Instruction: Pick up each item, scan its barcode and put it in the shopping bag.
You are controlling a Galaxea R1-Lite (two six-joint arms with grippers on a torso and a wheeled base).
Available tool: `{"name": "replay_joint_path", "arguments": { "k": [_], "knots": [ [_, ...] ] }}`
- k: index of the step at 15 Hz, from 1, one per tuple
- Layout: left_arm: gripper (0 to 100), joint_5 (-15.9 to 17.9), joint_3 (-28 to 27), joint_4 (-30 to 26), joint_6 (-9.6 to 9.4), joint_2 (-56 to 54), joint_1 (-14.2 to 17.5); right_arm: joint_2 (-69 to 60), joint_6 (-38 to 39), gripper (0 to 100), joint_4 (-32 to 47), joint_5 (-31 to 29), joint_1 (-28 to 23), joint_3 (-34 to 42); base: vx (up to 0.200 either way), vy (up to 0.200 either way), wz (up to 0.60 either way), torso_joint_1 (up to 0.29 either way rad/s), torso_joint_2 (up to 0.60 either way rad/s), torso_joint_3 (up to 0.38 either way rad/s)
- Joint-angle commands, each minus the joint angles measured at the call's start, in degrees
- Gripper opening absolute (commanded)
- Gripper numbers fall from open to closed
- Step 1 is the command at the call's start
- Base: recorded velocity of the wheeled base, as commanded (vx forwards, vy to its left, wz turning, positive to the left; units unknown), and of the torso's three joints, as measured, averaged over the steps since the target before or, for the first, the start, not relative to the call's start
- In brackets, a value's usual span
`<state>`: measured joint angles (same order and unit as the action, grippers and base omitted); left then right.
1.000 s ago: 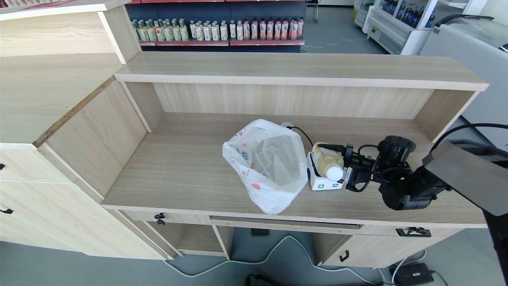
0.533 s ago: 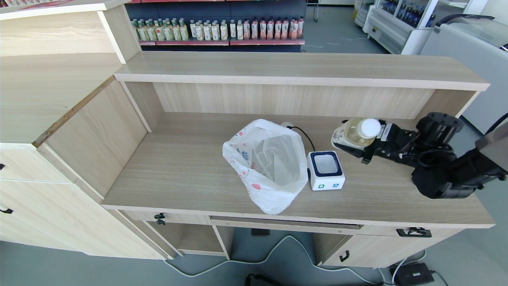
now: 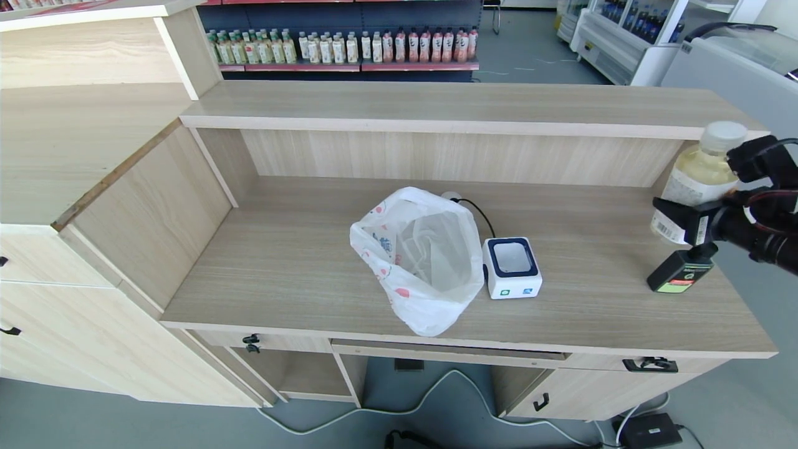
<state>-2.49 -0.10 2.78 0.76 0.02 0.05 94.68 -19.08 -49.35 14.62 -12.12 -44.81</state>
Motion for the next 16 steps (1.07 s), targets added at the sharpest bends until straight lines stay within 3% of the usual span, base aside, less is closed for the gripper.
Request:
{"name": "replay_joint_path", "arguments": {
  "k": [1, 4, 9, 13, 16],
  "knots": [
    [100, 0.0, 0.0, 0.0, 0.04, 0.0, 0.0, -10.2, -0.1, 0, 5.3, -3.2, -4.6, 2.7, 0.000, 0.000, 0.00, 0.000, 0.00, 0.000],
    [100, -0.1, 0.0, 0.0, 0.04, 0.0, 0.0, -12.8, -0.1, 0, 8.1, -6.3, -4.8, 3.8, 0.000, 0.000, 0.00, 0.000, 0.00, 0.000],
    [100, 0.0, 0.0, 0.0, 0.04, 0.0, 0.0, -12.8, -0.3, 0, 8.4, -6.1, -3.2, 3.9, 0.000, 0.000, 0.00, 0.000, 0.00, 0.000],
    [100, 0.0, 0.0, 0.0, -0.05, 0.0, 0.0, -8.1, -2.4, 0, 2.2, -7.3, 4.4, 3.2, 0.000, 0.000, 0.60, 0.001, 0.00, 0.005],
    [100, -0.1, 0.0, 0.0, -0.05, 0.0, 0.0, 0.0, -4.2, 0, -6.9, -10.1, 10.6, 2.2, 0.000, 0.000, 0.60, 0.004, 0.01, 0.002]
  ]
}}
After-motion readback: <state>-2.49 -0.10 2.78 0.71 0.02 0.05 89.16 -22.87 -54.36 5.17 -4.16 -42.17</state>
